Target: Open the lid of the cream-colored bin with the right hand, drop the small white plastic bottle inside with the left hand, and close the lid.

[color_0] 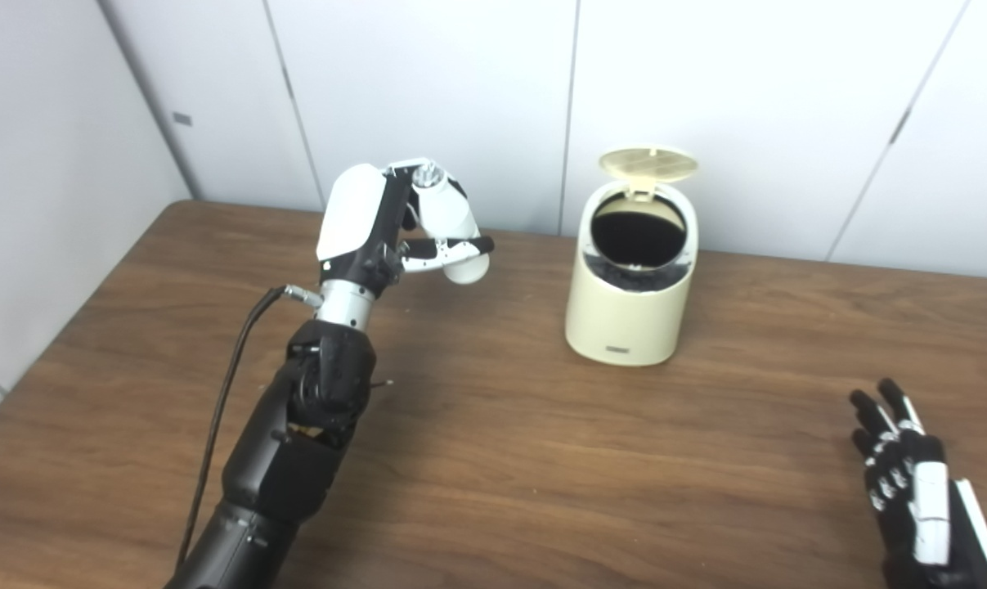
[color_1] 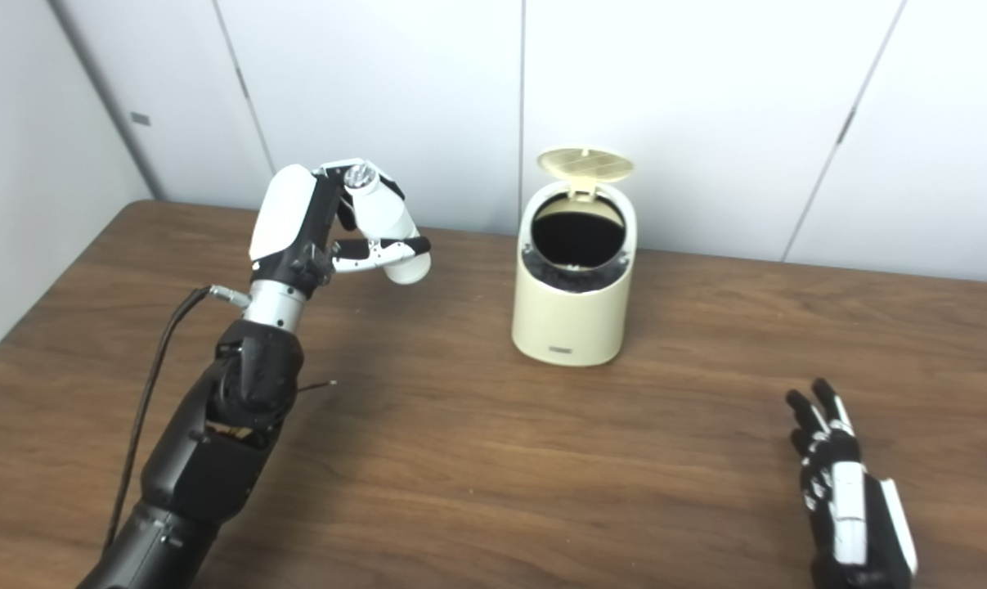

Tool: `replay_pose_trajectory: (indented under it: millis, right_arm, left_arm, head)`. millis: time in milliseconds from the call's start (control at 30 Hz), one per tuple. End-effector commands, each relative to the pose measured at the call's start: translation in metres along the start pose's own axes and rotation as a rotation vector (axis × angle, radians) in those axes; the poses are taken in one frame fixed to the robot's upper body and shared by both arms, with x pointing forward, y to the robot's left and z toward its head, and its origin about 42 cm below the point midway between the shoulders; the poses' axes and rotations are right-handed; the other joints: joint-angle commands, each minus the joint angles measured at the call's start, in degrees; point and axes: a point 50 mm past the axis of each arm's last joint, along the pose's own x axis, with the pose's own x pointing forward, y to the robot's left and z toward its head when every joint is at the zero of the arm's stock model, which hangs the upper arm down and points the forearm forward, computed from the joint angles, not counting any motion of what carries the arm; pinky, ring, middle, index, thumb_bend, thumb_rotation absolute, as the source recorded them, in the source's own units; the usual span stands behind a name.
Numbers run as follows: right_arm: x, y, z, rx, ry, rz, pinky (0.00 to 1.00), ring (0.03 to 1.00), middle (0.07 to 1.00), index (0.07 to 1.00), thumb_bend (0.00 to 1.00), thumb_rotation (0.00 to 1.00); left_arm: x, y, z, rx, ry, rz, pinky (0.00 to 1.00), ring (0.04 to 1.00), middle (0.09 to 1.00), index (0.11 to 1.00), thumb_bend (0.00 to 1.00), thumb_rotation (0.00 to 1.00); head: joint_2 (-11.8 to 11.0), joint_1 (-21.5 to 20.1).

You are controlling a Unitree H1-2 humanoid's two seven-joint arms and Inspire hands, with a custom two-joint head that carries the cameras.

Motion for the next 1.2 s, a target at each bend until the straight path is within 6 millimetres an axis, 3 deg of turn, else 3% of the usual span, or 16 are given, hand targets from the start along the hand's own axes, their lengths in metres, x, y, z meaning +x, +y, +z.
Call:
replay_pose_trajectory:
  millis: [0, 267, 500, 800, 1167]
  right_arm:
    - [-0.001, 0.002, -0.008, -0.006, -0.009, 0.009, 0.99, 0.974, 0.919, 0.953, 0.52, 0.97]
    - [-0.002, 0.009, -0.019, -0.016, 0.015, 0.000, 0.95, 0.956, 0.914, 0.945, 0.59, 0.94]
    - [-0.003, 0.015, -0.025, -0.011, 0.019, 0.002, 0.93, 0.946, 0.909, 0.943, 0.55, 0.96]
    - [-0.002, 0.019, -0.030, -0.034, 0.018, 0.006, 0.92, 0.937, 0.904, 0.940, 0.54, 0.99]
    - [-0.003, 0.025, -0.032, -0.031, 0.023, -0.003, 0.92, 0.928, 0.891, 0.925, 0.58, 0.99]
  left_arm:
    - [0.016, 0.015, 0.023, 0.005, -0.117, 0.079, 0.39, 0.410, 0.484, 0.494, 0.48, 0.00]
    - [0.022, 0.008, 0.064, -0.042, -0.250, 0.102, 0.35, 0.430, 0.515, 0.480, 0.48, 0.00]
    - [0.027, -0.005, 0.081, -0.094, -0.335, 0.122, 0.36, 0.424, 0.518, 0.475, 0.48, 0.00]
    - [0.035, -0.030, 0.087, -0.143, -0.407, 0.162, 0.36, 0.434, 0.519, 0.476, 0.48, 0.00]
    - [0.048, -0.067, 0.076, -0.181, -0.451, 0.150, 0.33, 0.422, 0.523, 0.484, 0.47, 0.00]
  head:
    - [-1.0, -0.6]
    - [-3.1, -3.9]
    - [-3.8, -5.2]
    - [-4.4, -6.2]
    - [-4.6, -6.2]
